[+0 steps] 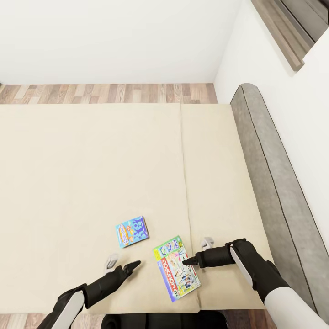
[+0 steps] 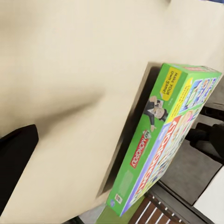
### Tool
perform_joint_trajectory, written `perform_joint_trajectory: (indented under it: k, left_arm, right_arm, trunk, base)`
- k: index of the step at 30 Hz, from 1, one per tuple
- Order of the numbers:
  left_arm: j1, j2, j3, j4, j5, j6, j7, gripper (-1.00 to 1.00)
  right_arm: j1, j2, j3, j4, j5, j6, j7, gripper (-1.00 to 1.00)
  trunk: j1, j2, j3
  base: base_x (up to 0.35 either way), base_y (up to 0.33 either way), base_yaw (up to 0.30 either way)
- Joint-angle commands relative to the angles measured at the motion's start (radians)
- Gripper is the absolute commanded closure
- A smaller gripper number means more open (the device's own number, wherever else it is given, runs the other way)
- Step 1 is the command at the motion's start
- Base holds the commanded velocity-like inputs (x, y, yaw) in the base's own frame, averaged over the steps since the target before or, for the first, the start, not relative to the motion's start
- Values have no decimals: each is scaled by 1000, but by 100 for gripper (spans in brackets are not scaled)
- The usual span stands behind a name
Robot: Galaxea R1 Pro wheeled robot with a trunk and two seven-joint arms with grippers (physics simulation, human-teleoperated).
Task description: Put all the toys in the child's room - the three board games (two on the bed and one on the table), the two jigsaw puzzles on the table, and the tennis ball on the table - inside the toy box on the table in the child's room.
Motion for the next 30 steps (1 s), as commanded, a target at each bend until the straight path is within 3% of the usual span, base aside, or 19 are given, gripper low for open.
perform_joint_trajectory:
  k: [1, 7, 19, 30]
  left_arm:
    - [0, -2, -2, 2, -1, 5, 5, -100]
    - [1, -12, -4, 6, -2, 6, 7, -100]
    - [7, -61, -17, 26, -7, 11, 12, -100]
    - [-15, -104, -127, 75, -9, 11, 36, -100]
  right_arm:
    - [0, -1, 3, -1, -7, 4, -4, -100]
    - [0, -1, 3, -1, -7, 4, -4, -100]
    - [-2, -1, 1, -1, -7, 4, -3, -100]
    - [-2, -2, 1, -1, -8, 4, -3, -100]
  trunk:
    - [0, 0, 0]
    - [0, 0, 0]
    - [0, 0, 0]
    - [0, 0, 0]
  base:
    - [0, 0, 0]
    - [0, 0, 0]
    - [0, 0, 0]
    - [0, 0, 0]
